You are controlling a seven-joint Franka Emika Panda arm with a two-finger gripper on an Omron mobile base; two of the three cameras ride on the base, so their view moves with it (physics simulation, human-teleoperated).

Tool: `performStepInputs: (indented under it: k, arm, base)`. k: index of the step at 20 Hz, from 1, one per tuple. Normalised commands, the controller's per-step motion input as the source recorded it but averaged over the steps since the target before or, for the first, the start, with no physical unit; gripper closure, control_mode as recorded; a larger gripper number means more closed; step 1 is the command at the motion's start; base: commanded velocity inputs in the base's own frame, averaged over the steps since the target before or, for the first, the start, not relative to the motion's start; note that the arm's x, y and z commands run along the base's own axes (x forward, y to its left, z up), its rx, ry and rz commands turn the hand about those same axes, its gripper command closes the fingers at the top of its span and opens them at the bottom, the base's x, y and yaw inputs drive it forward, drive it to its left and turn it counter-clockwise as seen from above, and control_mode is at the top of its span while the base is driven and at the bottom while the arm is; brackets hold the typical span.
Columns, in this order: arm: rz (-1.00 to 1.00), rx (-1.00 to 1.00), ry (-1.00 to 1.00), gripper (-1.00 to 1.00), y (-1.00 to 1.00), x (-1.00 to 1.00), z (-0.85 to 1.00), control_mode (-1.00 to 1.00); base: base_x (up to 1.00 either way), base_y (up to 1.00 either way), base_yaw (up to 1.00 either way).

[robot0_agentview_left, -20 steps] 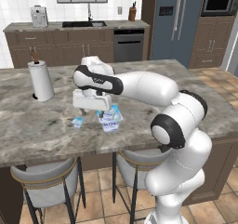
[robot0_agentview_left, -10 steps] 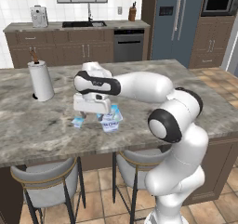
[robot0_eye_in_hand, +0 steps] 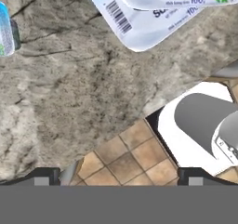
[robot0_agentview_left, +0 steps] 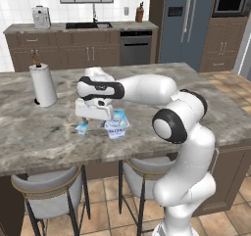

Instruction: Stack the yogurt containers by placing the smaller containers on top of the larger containers.

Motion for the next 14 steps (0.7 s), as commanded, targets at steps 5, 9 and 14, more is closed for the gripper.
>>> performStepInputs:
  k: [5, 9, 14]
  arm:
    - [-0.01, 0.0, 0.0, -1.0, 0.11, 0.3, 0.0, -1.0]
    - [0.0, 0.0, -0.01, -1.0, 0.07, 0.27, 0.0, -1.0]
    - [0.0, 0.0, -0.06, -1.0, 0.1, 0.11, 0.0, -1.0]
  base:
    - [0.0, 0.0, 0.0]
    - [0.0, 0.0, 0.0]
    - [0.0, 0.0, 0.0]
